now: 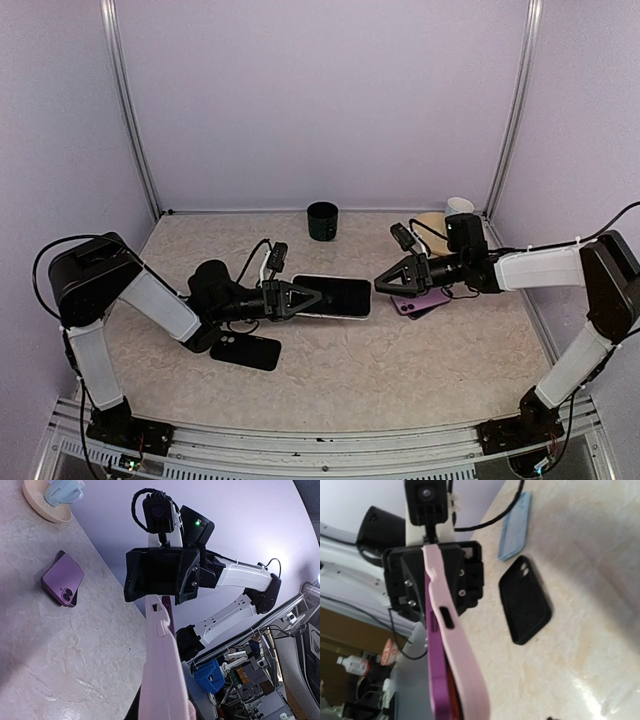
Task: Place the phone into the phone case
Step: Press the phone case onto the phone, then pass from the left arm to the right
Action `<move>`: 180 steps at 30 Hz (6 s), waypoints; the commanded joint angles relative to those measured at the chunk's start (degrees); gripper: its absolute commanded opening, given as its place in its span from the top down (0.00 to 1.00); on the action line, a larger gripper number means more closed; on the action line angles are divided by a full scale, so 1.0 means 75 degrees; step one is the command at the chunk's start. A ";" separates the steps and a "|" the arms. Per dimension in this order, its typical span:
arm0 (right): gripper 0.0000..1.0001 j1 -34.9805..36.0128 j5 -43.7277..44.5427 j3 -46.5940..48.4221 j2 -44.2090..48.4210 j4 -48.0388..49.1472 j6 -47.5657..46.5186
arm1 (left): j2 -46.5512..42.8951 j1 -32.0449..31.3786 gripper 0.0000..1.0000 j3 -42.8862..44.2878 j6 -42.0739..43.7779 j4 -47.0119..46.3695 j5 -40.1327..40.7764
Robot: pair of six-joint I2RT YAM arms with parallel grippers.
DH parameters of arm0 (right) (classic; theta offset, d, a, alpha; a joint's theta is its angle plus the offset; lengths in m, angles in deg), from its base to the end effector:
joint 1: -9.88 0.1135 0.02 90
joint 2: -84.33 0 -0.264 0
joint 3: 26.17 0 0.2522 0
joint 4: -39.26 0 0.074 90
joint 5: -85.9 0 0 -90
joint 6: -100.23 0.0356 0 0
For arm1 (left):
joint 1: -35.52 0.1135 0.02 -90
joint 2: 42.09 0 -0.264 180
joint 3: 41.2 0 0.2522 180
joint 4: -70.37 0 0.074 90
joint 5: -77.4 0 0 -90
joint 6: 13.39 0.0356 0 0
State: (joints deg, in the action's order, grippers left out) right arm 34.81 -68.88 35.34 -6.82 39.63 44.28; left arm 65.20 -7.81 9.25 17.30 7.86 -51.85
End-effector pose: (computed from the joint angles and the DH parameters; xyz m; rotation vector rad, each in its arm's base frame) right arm 0.2787 0.1651 0.2091 -0.6111 2.1556 1.7654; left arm 0.2300 -0.2480 0.1645 0.4296 1.7894 -1.8576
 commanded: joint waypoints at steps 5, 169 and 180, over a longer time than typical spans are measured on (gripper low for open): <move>0.51 0.0148 -0.0815 -0.0307 0.0342 0.1545 0.0751 | -0.0207 -0.0202 1.00 0.0311 0.0202 -0.0811 -0.0396; 0.00 0.4636 0.8561 0.1369 0.0763 -0.2827 -0.8148 | -0.1379 -0.0069 1.00 0.0277 0.1148 0.2037 0.0248; 0.00 0.4825 0.9699 0.1719 0.0132 -0.2560 -0.8433 | -0.1382 -0.0069 1.00 0.0207 0.1149 0.2018 0.0203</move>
State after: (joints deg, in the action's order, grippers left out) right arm 70.26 -0.49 46.59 -4.18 19.68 -17.67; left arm 57.07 -8.01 9.49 25.04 28.17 -48.11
